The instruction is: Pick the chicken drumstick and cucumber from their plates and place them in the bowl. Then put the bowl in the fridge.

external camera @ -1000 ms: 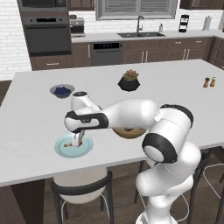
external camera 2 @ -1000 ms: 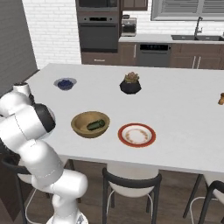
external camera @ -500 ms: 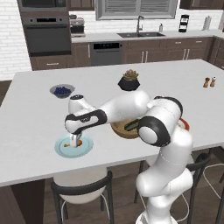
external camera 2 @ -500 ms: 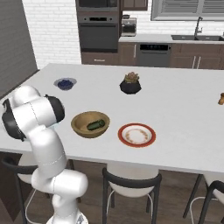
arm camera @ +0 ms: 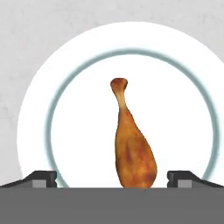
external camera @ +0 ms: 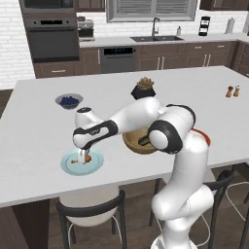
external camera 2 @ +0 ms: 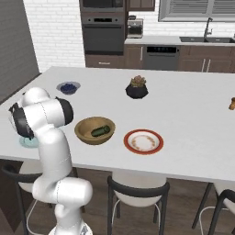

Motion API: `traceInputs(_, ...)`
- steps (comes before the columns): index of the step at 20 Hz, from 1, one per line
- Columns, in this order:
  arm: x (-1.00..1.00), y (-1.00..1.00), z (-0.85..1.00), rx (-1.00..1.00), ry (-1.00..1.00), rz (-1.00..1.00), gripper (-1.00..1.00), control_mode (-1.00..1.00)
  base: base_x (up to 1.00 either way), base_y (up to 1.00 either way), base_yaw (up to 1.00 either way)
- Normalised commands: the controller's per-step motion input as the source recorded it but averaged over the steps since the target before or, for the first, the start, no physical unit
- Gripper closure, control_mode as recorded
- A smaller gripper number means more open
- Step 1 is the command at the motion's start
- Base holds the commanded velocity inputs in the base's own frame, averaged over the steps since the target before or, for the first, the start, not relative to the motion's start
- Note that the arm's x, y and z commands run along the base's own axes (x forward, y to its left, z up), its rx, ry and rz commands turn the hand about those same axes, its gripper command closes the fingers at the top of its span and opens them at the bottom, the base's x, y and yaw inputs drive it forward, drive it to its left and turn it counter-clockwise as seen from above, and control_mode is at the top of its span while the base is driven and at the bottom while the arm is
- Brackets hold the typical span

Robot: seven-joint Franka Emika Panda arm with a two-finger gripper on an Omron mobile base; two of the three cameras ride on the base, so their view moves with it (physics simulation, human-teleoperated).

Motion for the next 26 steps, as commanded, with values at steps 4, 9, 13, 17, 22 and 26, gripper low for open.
traceInputs(4,0.09,0.0,-0.28,0.0,0.0,0.05,-1.0,-1.0,0.0,0.0,0.0)
traceInputs(9,0.14,0.0,-0.32,0.0,0.0,0.07,-1.0,-1.0,0.0,0.0,0.0)
traceInputs(13,0.2,0.01,-0.08,0.0,-0.04,0.06,-1.0,-1.0,0.0,0.0,0.0)
traceInputs(17,0.09,0.04,-0.09,0.0,-0.03,0.05,-1.0,-1.0,0.0,0.0,0.0)
traceInputs(22,-0.04,0.08,-0.29,0.0,-0.06,0.03,1.0,-1.0,0.0,0.0,0.0)
traceInputs(26,-0.08,0.0,-0.14,0.0,-0.07,0.03,1.0,-1.0,0.0,0.0,0.0)
